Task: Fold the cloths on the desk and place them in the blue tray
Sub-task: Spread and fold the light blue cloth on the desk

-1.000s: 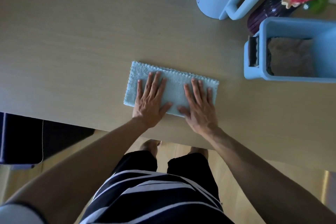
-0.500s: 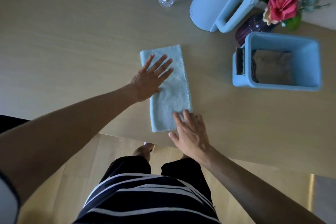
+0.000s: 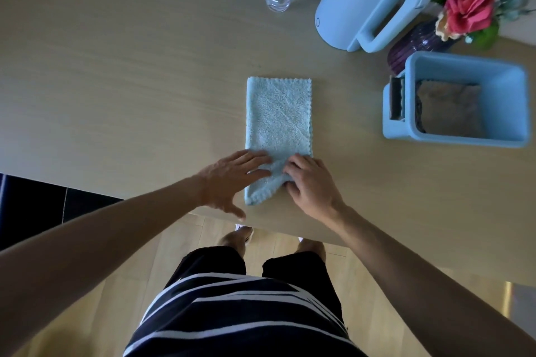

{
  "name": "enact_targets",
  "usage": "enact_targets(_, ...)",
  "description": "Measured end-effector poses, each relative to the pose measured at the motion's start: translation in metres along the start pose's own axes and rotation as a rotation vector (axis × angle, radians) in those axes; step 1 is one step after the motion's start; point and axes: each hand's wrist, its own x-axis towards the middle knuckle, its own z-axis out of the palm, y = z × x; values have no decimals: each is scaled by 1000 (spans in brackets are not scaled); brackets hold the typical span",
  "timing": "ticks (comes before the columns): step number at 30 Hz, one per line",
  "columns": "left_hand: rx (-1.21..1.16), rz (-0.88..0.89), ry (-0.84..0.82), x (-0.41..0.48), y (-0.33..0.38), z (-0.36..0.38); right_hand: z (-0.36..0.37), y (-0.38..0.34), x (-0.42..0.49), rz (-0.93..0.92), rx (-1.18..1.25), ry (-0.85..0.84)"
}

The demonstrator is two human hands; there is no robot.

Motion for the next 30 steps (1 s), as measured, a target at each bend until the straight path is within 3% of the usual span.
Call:
enact_targets(3,-29,-61,96,0,2,0,-12,-1,7,147,292,-51)
enact_targets(7,-439,-237,398,7,18,-15,-33,2,8,293,659,-244)
enact_targets(11,-729,-535,307,10,24,-33,-44,9,3,276,886,-315)
enact_targets(16,-823,-701,195,13,17,-35,-38,12,-1,297,791,-262)
enact_targets(23,-1066,-754,310,19,6,-37,-39,16,22,526,847,59)
enact_targets(30,-1103,-848,361,28,-4,-37,-36,24,58,660,743,106)
